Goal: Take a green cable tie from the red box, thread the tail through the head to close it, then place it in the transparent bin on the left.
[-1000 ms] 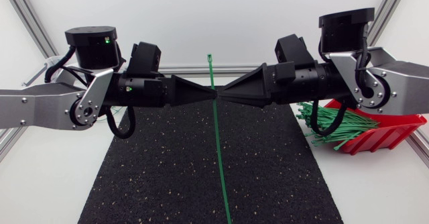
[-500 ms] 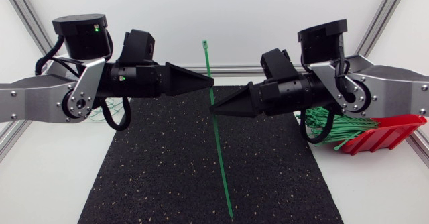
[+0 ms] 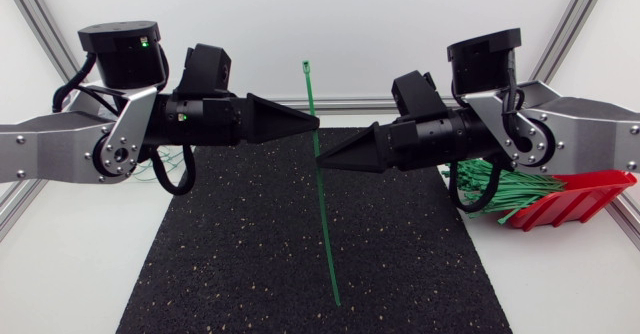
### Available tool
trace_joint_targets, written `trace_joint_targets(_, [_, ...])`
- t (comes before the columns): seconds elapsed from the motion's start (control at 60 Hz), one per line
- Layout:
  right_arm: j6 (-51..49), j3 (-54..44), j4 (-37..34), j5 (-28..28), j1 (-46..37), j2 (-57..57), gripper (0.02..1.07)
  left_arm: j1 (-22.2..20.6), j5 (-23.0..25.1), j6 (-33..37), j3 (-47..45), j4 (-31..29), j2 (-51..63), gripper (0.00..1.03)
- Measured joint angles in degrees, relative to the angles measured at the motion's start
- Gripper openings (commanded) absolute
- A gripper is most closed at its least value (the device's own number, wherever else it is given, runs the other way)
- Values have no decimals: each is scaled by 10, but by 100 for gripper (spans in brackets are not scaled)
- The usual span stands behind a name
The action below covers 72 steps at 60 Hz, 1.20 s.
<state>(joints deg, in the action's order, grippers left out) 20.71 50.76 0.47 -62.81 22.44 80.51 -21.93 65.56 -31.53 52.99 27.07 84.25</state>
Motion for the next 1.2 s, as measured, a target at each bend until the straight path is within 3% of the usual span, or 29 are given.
trace_joint_targets(0.283, [0,0,2,0,0,-13,32,-13,0,0,0,0,1,4])
trace_joint_targets(0.55, [0,0,15,8,0,-31,8,-16,0,0,0,0,2,4])
trace_joint_targets(0.95, [0,-3,16,16,3,-41,8,-18,-2,0,0,0,5,5])
trace_joint_targets(1.0, [0,-3,14,18,3,-42,8,-18,-2,0,0,0,5,12])
trace_joint_targets(1.067, [0,-3,14,20,3,-42,8,-18,-2,0,0,0,5,34])
trace_joint_targets(1.2, [0,-3,14,26,3,-43,8,-17,-2,0,0,0,5,51])
